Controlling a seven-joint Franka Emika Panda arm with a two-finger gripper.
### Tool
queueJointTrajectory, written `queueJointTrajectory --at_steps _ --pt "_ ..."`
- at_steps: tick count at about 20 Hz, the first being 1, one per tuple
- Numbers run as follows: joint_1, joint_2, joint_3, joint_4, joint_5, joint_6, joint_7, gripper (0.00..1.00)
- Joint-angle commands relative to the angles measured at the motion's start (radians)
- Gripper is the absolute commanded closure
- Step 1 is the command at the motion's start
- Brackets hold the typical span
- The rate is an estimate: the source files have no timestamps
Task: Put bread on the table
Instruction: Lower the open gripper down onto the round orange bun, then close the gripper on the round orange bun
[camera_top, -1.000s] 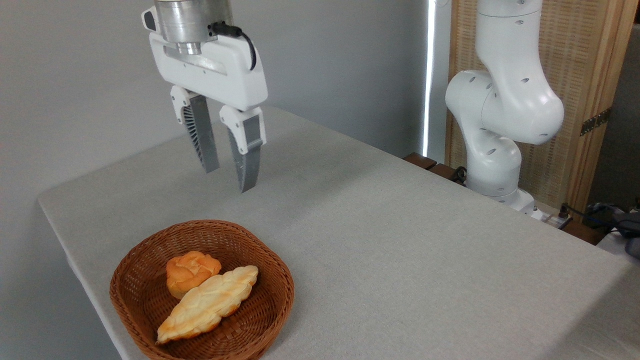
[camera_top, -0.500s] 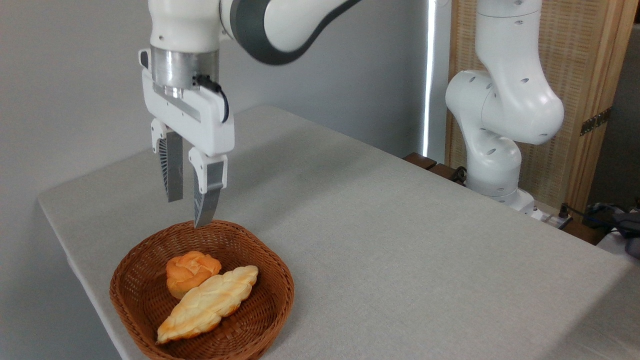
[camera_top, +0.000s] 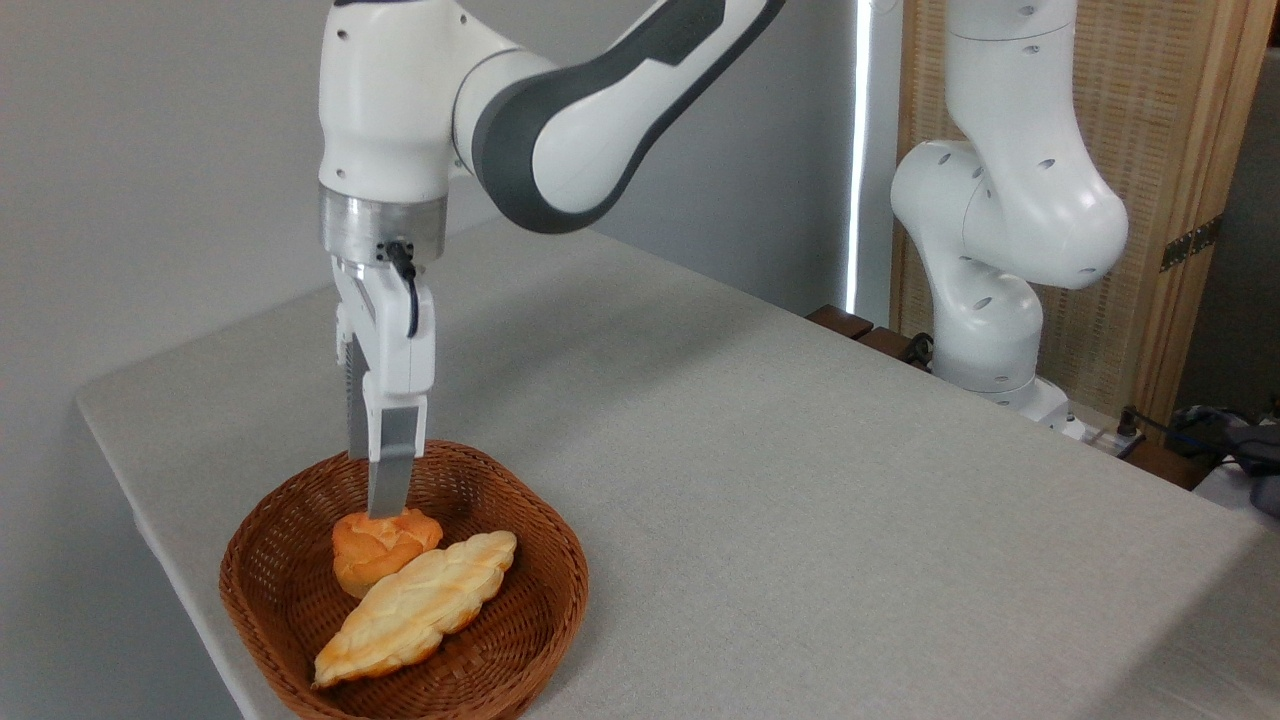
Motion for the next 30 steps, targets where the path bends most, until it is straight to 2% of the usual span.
queueJointTrajectory --at_steps 1,3,5,13,14,17,19,25,30 --pt "0.001 0.018 -0.002 -0.014 0.066 0.039 0.037 0.0" --pt "0.003 0.032 -0.002 -0.025 0.129 0.052 0.037 0.0" --pt "0.001 0.046 -0.006 -0.031 0.159 0.083 0.037 0.0" --pt "0.003 0.08 -0.034 -0.032 0.163 0.094 0.036 0.01" --pt "0.003 0.08 -0.034 -0.034 0.163 0.094 0.036 0.06" --pt "0.003 0.081 -0.034 -0.034 0.163 0.094 0.037 0.35" --pt "0.001 0.08 -0.036 -0.034 0.163 0.094 0.037 0.45" --pt "0.003 0.08 -0.036 -0.034 0.163 0.094 0.037 0.5" --pt "0.001 0.08 -0.036 -0.034 0.163 0.092 0.037 0.49"
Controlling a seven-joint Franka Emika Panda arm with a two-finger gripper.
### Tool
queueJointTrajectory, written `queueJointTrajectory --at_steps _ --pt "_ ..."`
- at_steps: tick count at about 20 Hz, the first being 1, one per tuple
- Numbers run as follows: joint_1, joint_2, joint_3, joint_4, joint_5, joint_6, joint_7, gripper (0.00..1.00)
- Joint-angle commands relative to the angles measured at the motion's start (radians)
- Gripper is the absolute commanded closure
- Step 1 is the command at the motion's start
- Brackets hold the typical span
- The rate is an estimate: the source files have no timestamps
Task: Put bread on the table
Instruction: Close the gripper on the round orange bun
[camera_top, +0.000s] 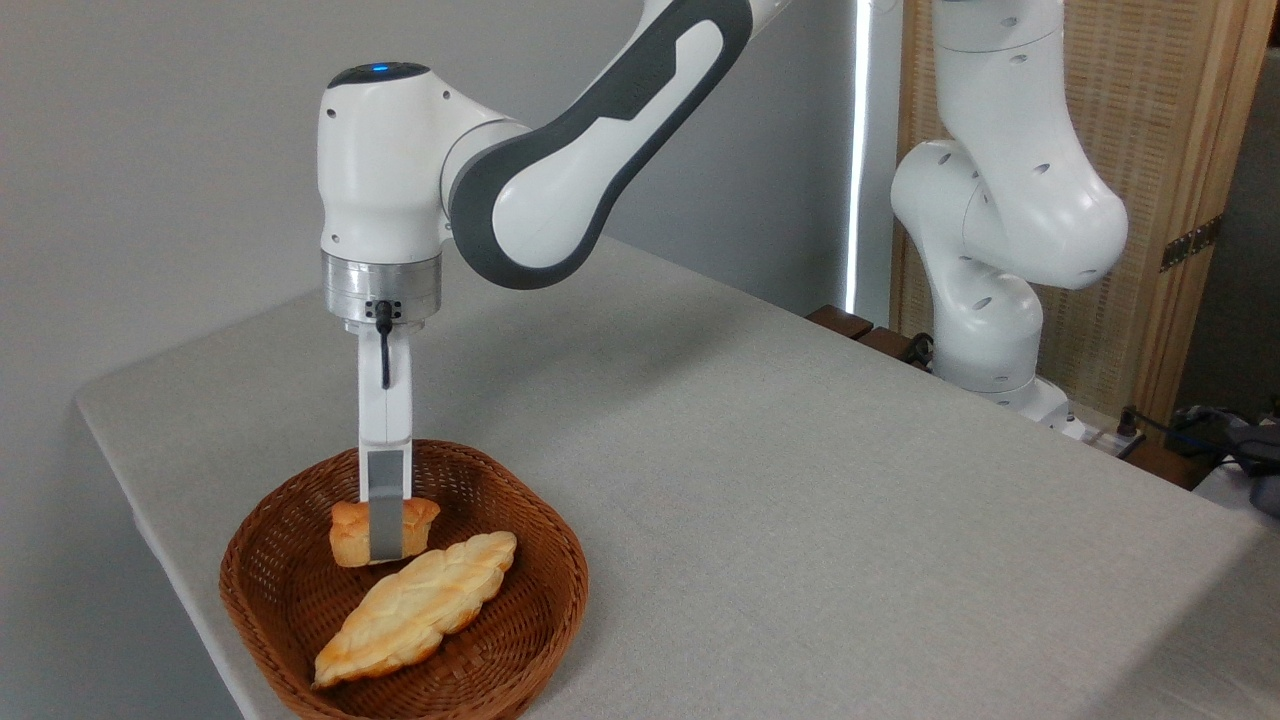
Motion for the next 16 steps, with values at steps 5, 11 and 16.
queueJointTrajectory --at_steps 5,11,16 --pt "0.004 -0.003 -0.001 -0.01 0.014 0.023 0.009 0.5" --pt "0.005 -0.015 -0.001 -0.007 0.0 0.013 0.008 0.67" --pt "0.007 -0.05 0.011 -0.004 -0.07 0.011 0.011 0.68"
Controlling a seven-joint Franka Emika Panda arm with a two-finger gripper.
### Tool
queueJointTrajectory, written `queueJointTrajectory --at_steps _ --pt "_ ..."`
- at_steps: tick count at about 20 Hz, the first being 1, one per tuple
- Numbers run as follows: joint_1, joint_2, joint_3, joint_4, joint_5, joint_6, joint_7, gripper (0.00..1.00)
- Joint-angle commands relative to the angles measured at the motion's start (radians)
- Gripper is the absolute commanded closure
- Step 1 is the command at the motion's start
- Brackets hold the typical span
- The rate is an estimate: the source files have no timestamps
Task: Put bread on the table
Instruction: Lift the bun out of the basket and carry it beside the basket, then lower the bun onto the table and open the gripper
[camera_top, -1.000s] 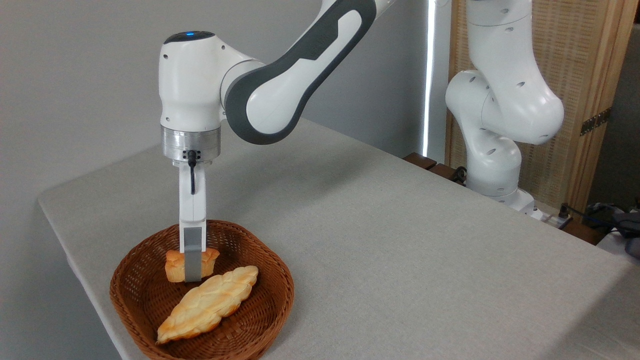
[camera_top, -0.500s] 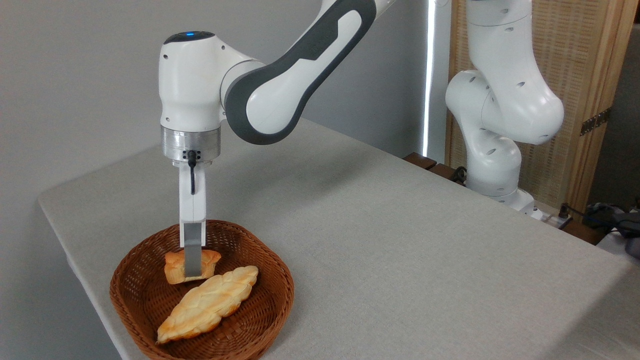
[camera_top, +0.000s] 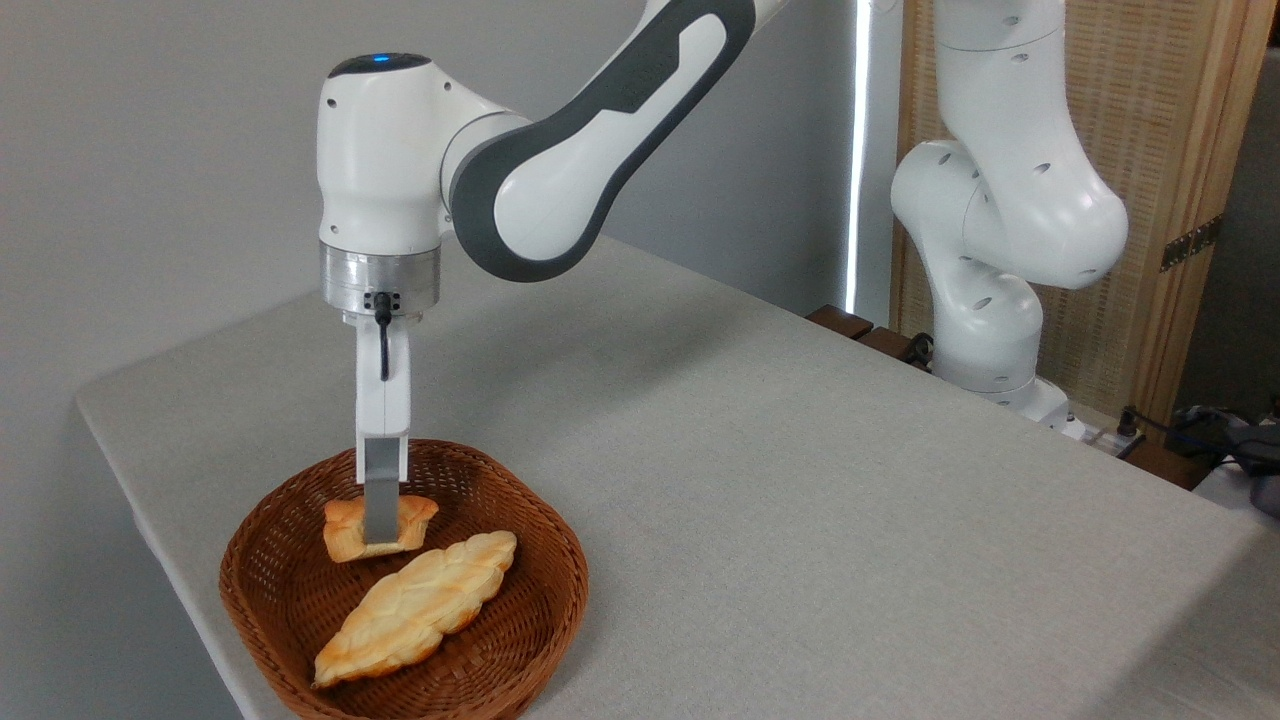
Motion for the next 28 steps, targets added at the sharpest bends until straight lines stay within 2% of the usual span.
queueJointTrajectory --at_steps 1,5,7,12,15,17,19,21,22,24,28 --pt "0.003 -0.045 0.011 -0.007 -0.071 0.008 0.01 0.68" --pt "0.005 -0.111 0.049 -0.002 -0.155 -0.058 0.011 0.67" --pt "0.003 -0.165 0.06 -0.004 -0.189 -0.157 0.013 0.67" --pt "0.001 -0.303 0.106 -0.023 -0.195 -0.452 0.065 0.67" --pt "-0.009 -0.39 0.114 -0.141 -0.197 -0.475 0.091 0.65" --pt "-0.046 -0.413 0.114 -0.21 -0.195 -0.474 0.091 0.63" --pt "-0.075 -0.412 0.114 -0.252 -0.194 -0.471 0.094 0.56" --pt "-0.103 -0.403 0.114 -0.266 -0.194 -0.464 0.094 0.54" --pt "-0.104 -0.401 0.114 -0.269 -0.194 -0.463 0.094 0.48" --pt "-0.106 -0.395 0.114 -0.271 -0.187 -0.458 0.094 0.25" --pt "-0.106 -0.386 0.114 -0.271 -0.181 -0.457 0.094 0.13"
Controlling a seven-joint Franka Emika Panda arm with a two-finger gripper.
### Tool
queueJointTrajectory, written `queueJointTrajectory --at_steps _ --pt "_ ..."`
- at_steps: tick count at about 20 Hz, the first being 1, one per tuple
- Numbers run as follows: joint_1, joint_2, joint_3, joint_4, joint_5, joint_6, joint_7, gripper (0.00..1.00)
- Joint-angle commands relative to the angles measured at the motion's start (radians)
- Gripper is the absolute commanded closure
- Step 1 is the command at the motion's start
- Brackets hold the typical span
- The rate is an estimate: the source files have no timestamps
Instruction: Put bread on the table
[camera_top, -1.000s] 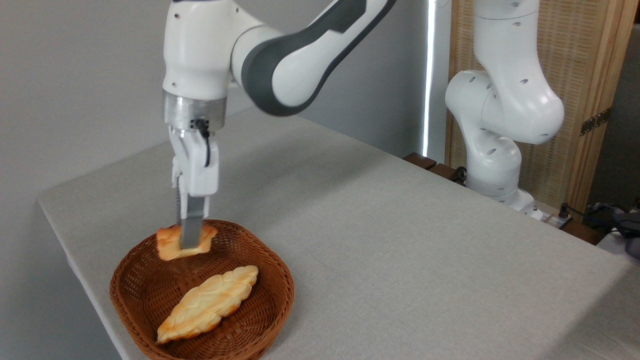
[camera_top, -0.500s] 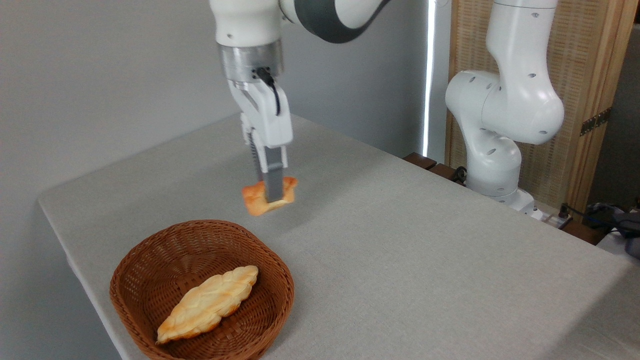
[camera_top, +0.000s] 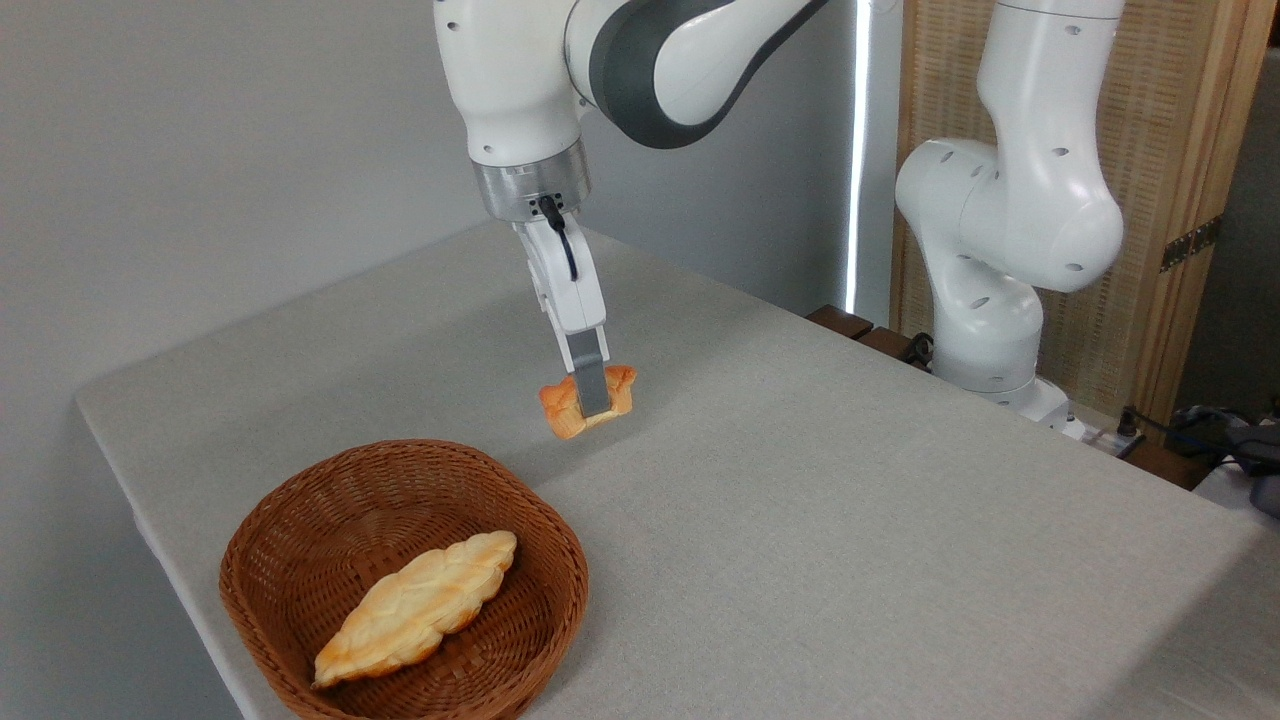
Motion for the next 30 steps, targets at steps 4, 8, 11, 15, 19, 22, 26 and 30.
queueJointTrajectory --at_steps 4,8,11,15,19,22,26,30 --pt "-0.01 0.007 0.013 -0.007 -0.01 0.063 0.018 0.0" --pt "-0.01 0.008 0.013 -0.007 -0.01 0.07 0.016 0.0" --pt "-0.012 0.008 0.013 -0.007 -0.01 0.068 0.01 0.0" --pt "-0.015 0.008 0.013 -0.004 -0.01 0.068 0.009 0.0" --pt "-0.015 0.005 0.015 0.022 -0.009 0.059 -0.014 0.0" --pt "-0.007 0.008 0.015 0.114 -0.009 0.008 -0.124 0.0" --pt "0.036 0.083 0.016 0.319 -0.003 -0.131 -0.243 0.0" --pt "0.076 0.178 0.013 0.497 -0.002 -0.2 -0.304 0.0"
